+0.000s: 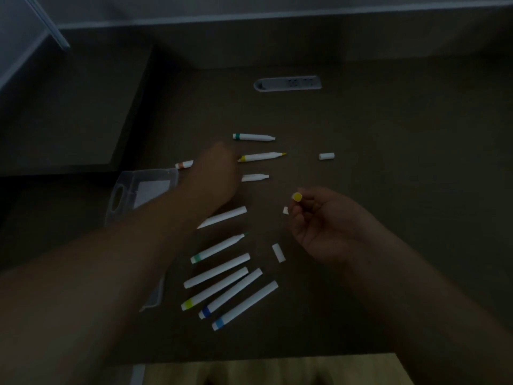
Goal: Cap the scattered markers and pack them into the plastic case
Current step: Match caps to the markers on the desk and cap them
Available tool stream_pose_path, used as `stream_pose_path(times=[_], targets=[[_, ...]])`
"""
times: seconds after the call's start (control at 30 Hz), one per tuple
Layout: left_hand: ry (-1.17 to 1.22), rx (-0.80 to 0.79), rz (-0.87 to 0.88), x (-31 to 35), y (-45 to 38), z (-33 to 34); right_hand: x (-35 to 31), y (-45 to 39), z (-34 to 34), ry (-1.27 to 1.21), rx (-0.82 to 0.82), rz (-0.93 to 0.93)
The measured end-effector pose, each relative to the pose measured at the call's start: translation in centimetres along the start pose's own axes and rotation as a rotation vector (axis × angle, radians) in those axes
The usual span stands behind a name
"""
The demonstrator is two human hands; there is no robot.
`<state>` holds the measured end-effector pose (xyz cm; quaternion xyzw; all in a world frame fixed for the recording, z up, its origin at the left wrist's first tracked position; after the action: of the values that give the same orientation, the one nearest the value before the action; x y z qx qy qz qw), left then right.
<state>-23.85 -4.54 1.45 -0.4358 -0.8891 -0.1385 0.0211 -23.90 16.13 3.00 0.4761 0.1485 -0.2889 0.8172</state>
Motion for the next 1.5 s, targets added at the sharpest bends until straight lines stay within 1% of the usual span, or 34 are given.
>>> stream_pose_path(times=[0.13,0.23,0.37,0.47,0.57,0.67,0.73,0.8,0.9,0.93,1.03,1.1,1.3,1.4,1.5], targets=[[-0.08,-0.008,0.039,2.6,-3.1,0.3,-0.7,0.0,-0.6,-0.003,0.01,0.001],[-0.119,-0.013,0.117,4.3,-4.4,0.3,-1.4,0.0,-1.2,-0.025,0.015,0.006],[-0.146,-0.019,0.228,4.9,-4.7,0.7,-2.0,-0.2,-2.0,-0.032,0.023,-0.002],[-0.201,-0.014,0.211,5.1,-5.5,0.8,-2.1,-0.6,-2.4,-0.042,0.023,0.012],[-0.226,-0.046,0.195,4.8,-5.9,0.9,-2.2,-0.8,-2.6,-0.038,0.046,0.016],[-0.172,0.035,0.216,4.1,-5.7,0.7,-2.2,-1.0,-2.5,-0.034,0.044,0.003],[-0.111,0.013,0.186,3.9,-4.7,0.0,-2.3,-1.1,-2.3,-0.036,0.034,-0.006],[-0.029,0.002,0.183,3.5,-2.7,-0.7,-2.5,-1.1,-2.1,-0.03,0.032,-0.019],[0.118,0.077,0.209,2.6,1.5,-1.6,-2.6,-0.9,-1.8,-0.005,0.032,-0.045],[0.11,0.057,0.203,2.3,2.6,-2.0,-2.5,-0.8,-1.7,0.01,0.025,-0.055],[0.023,-0.098,0.145,1.4,4.6,-2.6,-2.1,-0.3,-1.4,0.097,0.003,-0.098],[0.054,-0.147,0.097,0.6,6.1,-2.5,-1.8,0.3,-1.3,0.158,-0.003,-0.137],[0.228,-0.174,0.024,-1.7,10.2,-1.3,0.1,1.6,-1.2,0.263,-0.066,-0.202],[0.183,-0.229,-0.002,-2.3,10.7,-1.4,1.0,1.9,-0.9,0.386,-0.066,-0.248],[0.205,-0.151,0.036,-3.0,11.3,-1.4,1.6,2.5,-0.5,0.535,-0.082,-0.285]])
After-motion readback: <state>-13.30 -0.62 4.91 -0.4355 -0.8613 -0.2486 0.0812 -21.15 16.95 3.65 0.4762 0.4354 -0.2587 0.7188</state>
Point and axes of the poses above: each hand's wrist, its own y-axis away from the middle knuckle, its own z-axis out of the palm, x = y × z, the point moved 1 cm from there along -y, towards the middle knuckle, and after that the axes turned 14 degrees about -z, right-handed, at the moved point
